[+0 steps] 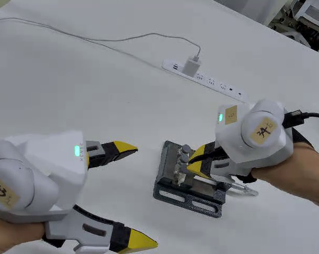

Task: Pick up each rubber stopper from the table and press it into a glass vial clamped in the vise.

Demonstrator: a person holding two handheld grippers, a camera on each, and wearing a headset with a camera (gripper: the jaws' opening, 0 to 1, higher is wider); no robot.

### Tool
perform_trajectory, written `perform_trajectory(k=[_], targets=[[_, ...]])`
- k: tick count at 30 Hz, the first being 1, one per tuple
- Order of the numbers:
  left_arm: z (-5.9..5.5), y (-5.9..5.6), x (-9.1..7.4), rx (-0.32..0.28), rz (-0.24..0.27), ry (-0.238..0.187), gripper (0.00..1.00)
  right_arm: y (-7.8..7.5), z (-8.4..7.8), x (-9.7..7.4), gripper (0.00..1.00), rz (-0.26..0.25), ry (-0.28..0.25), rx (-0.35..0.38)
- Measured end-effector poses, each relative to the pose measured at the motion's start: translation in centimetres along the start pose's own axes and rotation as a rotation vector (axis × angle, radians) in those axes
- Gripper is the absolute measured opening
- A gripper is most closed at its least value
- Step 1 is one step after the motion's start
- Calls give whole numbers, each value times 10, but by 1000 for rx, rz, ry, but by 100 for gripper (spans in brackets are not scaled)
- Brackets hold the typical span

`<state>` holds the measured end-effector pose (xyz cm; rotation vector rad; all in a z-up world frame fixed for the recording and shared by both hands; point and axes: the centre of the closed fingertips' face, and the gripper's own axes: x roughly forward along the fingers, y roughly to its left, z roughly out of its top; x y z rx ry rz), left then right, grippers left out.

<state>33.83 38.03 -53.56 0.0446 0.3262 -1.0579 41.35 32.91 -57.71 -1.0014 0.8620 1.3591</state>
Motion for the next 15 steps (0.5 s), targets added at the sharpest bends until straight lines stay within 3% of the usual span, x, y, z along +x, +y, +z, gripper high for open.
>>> perform_trajectory(k=[15], targets=[[-3,1,-1,0,-3,10,87,1,-4,10,0,12,-3,22]])
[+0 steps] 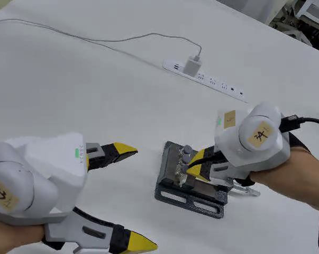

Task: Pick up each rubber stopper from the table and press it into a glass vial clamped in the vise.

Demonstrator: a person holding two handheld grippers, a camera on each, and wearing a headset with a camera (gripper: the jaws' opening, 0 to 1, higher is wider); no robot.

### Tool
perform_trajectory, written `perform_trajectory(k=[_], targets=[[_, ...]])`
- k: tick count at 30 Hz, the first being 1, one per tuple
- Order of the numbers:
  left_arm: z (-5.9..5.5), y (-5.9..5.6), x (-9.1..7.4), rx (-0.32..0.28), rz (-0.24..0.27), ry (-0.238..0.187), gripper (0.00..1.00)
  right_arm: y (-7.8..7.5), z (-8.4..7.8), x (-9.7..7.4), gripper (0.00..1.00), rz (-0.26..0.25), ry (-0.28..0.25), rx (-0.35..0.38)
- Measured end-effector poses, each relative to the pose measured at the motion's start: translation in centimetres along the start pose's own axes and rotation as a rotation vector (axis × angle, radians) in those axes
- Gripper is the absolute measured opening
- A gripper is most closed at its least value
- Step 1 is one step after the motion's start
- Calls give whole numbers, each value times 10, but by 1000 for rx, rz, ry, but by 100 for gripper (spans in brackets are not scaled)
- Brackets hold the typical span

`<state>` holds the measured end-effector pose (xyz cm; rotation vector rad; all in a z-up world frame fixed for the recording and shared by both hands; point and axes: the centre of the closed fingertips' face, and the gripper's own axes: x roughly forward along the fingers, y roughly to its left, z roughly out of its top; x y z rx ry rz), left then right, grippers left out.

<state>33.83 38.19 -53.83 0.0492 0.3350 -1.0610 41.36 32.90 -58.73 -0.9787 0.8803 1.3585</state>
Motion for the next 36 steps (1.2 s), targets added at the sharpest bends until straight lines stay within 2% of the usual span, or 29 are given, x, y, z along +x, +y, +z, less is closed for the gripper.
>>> perform_trajectory(k=[36], targets=[[4,3,5,-7,-5,-26,86,-2,1,6,2,46,51,13]])
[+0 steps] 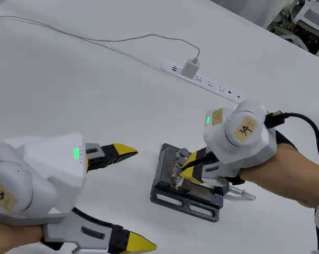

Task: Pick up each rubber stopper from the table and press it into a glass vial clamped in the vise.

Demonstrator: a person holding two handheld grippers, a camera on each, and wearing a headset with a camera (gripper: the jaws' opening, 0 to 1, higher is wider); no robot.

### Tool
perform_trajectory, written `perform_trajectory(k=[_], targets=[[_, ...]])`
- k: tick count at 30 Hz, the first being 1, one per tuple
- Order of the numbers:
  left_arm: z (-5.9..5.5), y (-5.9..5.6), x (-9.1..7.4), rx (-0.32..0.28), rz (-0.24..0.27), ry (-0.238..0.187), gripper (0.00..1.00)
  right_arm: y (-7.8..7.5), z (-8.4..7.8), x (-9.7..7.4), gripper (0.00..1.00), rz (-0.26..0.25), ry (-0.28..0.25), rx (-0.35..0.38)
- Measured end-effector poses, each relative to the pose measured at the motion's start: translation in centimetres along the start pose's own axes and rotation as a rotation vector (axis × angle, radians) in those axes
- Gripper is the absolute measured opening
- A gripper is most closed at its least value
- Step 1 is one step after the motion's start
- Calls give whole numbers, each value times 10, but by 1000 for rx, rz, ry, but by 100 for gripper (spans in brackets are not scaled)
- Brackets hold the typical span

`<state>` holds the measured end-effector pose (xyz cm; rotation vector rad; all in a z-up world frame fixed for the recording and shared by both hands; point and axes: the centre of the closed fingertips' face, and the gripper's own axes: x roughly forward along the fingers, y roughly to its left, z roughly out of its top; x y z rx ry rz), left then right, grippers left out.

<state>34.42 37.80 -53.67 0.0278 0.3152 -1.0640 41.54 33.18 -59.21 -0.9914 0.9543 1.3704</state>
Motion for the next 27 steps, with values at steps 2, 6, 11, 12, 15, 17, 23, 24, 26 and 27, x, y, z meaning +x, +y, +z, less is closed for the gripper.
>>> perform_trajectory(k=[2,6,11,12,15,17,23,24,26,27], targets=[[0,0,0,1,0,0,86,0,0,0,2,-1,6,-1],[1,0,1,0,-1,-4,86,0,0,1,2,-3,13,-8],[1,0,2,1,-2,-3,85,0,0,1,2,3,14,-3],[1,-1,2,0,-2,-5,85,0,0,1,2,5,17,-3],[2,-1,1,-1,-2,-7,85,0,1,1,2,10,26,-10],[3,-1,2,-1,-2,-9,85,-1,1,1,2,12,29,-5],[4,-1,2,1,-3,-12,85,-1,1,1,2,12,27,7],[4,-1,2,1,-4,-12,85,-1,1,1,2,15,29,4],[4,-2,2,3,-8,-10,85,-1,1,2,2,22,37,1],[4,-2,2,4,-7,-8,85,-2,3,3,2,25,40,1]])
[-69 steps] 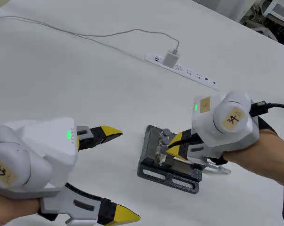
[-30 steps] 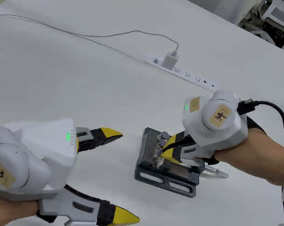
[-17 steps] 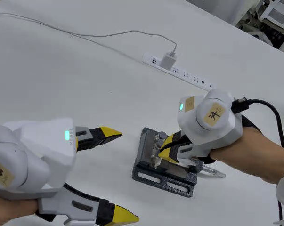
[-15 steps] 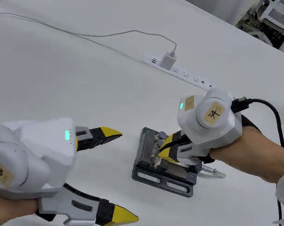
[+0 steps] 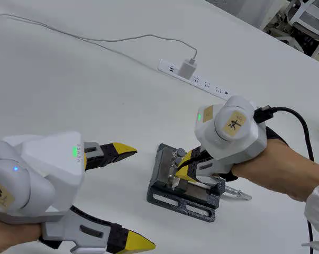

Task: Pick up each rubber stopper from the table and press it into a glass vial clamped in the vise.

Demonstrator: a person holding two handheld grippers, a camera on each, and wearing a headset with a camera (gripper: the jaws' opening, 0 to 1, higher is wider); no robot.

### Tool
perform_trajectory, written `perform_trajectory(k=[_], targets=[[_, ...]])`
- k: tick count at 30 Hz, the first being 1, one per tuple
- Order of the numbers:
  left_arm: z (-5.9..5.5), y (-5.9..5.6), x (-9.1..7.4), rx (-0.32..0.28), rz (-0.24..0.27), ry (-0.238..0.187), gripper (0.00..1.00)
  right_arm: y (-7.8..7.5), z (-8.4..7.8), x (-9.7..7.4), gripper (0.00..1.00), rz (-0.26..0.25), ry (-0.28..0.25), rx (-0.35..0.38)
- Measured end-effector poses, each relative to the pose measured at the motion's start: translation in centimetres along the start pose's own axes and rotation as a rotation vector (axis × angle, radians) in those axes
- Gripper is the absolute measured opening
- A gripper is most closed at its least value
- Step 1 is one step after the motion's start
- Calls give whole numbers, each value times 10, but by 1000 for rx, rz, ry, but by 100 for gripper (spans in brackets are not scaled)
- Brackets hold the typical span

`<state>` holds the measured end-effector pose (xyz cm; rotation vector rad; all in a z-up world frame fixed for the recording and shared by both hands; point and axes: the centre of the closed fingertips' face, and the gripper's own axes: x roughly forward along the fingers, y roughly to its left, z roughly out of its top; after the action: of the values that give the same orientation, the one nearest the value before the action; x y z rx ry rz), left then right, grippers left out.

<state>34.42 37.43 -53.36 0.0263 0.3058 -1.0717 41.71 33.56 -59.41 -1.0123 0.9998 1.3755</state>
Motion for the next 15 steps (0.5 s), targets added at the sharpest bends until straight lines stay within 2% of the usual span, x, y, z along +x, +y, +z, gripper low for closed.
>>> perform_trajectory(k=[8,15], targets=[[0,1,-1,0,4,-2,85,1,-1,1,1,39,73,-13],[1,2,0,3,4,-3,85,1,-2,2,1,65,103,2]])
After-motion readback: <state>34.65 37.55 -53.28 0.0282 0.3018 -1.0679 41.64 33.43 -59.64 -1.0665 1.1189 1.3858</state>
